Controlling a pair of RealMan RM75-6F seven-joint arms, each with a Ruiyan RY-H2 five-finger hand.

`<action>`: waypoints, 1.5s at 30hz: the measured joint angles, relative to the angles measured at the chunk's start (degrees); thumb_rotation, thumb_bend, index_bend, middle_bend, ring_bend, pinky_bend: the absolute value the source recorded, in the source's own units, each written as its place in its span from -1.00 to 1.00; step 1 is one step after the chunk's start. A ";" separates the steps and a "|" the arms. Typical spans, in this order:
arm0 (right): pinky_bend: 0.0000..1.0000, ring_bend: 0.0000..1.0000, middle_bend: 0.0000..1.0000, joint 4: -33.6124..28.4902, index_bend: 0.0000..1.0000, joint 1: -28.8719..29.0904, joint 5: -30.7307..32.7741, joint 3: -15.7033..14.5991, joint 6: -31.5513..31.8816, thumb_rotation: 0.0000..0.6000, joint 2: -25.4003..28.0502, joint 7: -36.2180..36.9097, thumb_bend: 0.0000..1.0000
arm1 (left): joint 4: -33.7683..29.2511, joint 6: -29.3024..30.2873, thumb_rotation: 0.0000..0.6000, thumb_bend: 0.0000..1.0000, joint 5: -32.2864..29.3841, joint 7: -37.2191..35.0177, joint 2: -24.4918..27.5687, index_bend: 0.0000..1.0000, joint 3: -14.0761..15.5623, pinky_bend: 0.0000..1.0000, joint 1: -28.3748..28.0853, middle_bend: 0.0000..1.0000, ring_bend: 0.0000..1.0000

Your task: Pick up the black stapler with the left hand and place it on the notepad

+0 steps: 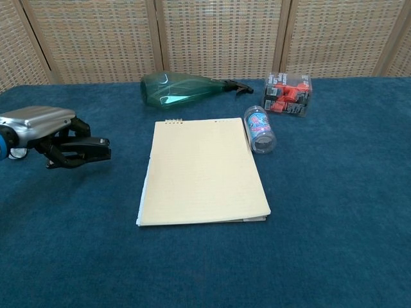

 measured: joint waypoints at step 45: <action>-1.00 -1.00 -1.00 1.66 -1.00 0.27 2.94 0.96 -2.02 1.00 -0.05 1.17 -1.00 | 11.84 -8.15 1.00 -1.00 2.58 9.01 -17.96 -1.00 -1.27 -0.60 -18.51 -1.00 -1.00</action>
